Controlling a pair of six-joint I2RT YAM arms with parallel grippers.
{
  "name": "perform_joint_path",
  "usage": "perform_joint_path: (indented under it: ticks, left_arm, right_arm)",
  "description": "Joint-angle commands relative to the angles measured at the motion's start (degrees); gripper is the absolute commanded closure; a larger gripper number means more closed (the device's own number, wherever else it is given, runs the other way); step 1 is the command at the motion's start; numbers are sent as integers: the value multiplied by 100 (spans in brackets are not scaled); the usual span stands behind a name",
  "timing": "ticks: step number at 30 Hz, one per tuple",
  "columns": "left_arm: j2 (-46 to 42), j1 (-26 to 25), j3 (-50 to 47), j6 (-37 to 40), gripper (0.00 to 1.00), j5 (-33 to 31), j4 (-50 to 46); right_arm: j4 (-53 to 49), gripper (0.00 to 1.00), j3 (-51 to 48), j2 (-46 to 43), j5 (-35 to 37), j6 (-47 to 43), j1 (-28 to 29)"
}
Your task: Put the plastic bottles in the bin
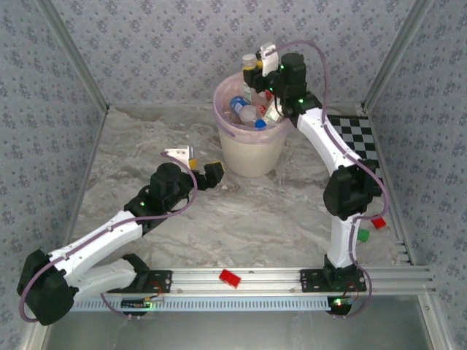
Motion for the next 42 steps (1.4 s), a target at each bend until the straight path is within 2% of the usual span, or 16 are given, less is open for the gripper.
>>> perform_joint_path:
  ticks: [1,3,5,10,12,15,20,28,33,37,39,42]
  left_arm:
    - [-155,72,-70,-61,1,18,65]
    - [-155,97,-75,-70,1,45,65]
    - [-155,108,-80,-79,1,58,65]
    - [-181,116,-163,-113,1,40,74]
    - [-151,131,-173,-137,1,59,82]
    - [-78,150,-174,-180,1,123,165]
    - [22,153,-183,-238,1,192,250]
    - [100,160,-156,-243,1,214,259]
    - [74,161,-157,-232,1,214,182]
    - [4,170,-165,-225,1,187,118]
    - [-40,163,-187,-229,1,162,94]
    - [-101,168,-213,-229,1,135,41]
  right_arm:
    - [1449,70,-851,-425,-211,3,-40]
    - [1792,68,-1230,-626,-172,70,-118]
    - [1642,64,-1435,-816,-122,72,-181]
    - [627,46,-1801,-1518,-35,-61,-237]
    - [265,33,-1881,-1831,77,-153,-236]
    - [-183,31,-1845,-2172,186,-254,-271]
    - [-737,17,-1646,-2570,538,-245,-362]
    - [-3371,21,641,-1612,795,249,-460]
    - [-4216,18,1735,-772,625,455,-489]
    - [-4513,17,2380,-212,399,585,-486]
    - [-4760,22,2655,15,440,607,-486]
    - [-4799,43,2660,69,351,605,-493]
